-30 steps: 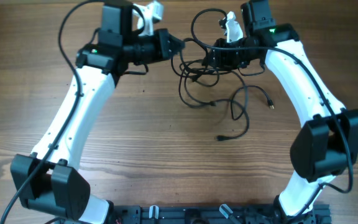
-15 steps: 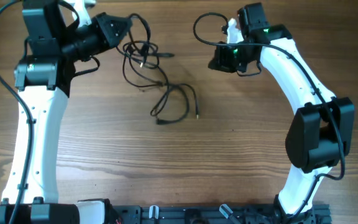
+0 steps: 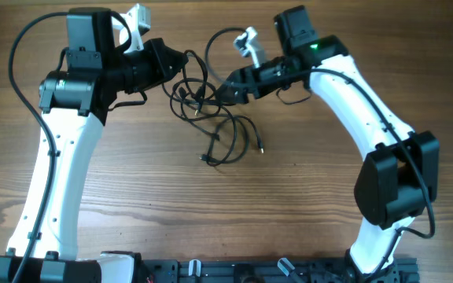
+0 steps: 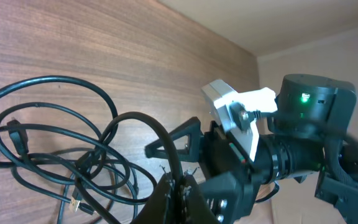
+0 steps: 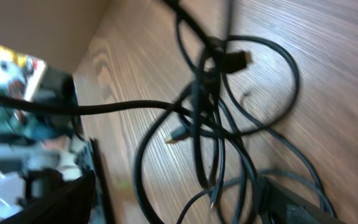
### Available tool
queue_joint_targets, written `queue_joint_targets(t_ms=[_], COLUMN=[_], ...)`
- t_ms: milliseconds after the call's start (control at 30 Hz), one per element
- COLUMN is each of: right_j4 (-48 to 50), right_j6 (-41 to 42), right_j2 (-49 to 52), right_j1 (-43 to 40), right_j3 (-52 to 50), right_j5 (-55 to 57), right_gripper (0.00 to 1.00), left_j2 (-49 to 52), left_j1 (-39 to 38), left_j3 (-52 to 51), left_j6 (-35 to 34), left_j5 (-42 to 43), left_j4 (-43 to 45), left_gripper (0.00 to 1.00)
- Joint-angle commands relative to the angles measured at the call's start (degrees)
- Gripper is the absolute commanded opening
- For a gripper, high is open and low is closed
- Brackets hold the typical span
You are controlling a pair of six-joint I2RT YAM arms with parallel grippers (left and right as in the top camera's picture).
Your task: Untangle cables
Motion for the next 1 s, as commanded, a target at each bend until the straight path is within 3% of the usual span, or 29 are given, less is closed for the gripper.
queue_joint_targets(t_ms=[0, 133, 200, 233, 267, 367, 533, 667, 767, 967], right_j4=[0.9, 5.1, 6.6, 7.2, 7.5, 7.8, 4.1, 2.7, 1.0, -3.8], right_j6=[-9.3, 0.2, 3.0, 4.7, 5.6, 10.1, 15.2, 17.9, 27.0, 34.4], right_j2=[-1.5, -0.2, 0.9, 1.4, 1.7, 1.5, -6.2, -18.6, -23.8, -24.3], right_j1=[4.0, 7.4, 7.5, 7.4, 7.4, 7.0, 1.0, -7.0, -12.7, -22.0], right_j3=[0.0, -0.1, -0.1, -0.1, -0.1, -0.1, 0.0, 0.0, 0.0, -0.1], right_j5=[4.1, 14.3, 14.4, 14.4, 14.4, 17.5, 17.3, 18.3, 28.6, 36.5], right_gripper=[0.79, 0.37, 0.22, 0.08, 0.04, 0.04, 0.04, 0.04, 0.04, 0.04], left_j2=[-0.9, -0.9, -1.0, -1.0, -1.0, -1.0, -0.3, 2.8, 5.0, 7.3], left_j1=[-0.2, -0.1, 0.6, 1.1, 1.8, 4.0, 6.0, 6.0, 6.0, 6.0], left_j3=[0.5, 0.5, 0.5, 0.5, 0.5, 0.5, 0.5, 0.5, 0.5, 0.5], left_j6=[-0.3, -0.5, -0.6, -0.6, -1.2, -1.8, -1.8, -1.8, -1.8, -1.8], left_j5=[3.0, 7.0, 8.9, 9.8, 10.7, 10.6, -11.3, -22.6, -24.0, -28.3], left_j4=[0.1, 0.5, 0.8, 0.7, 0.6, 0.6, -7.5, -14.0, -15.6, -16.5], left_gripper=[0.04, 0.04, 0.04, 0.04, 0.04, 0.04, 0.04, 0.04, 0.04, 0.04])
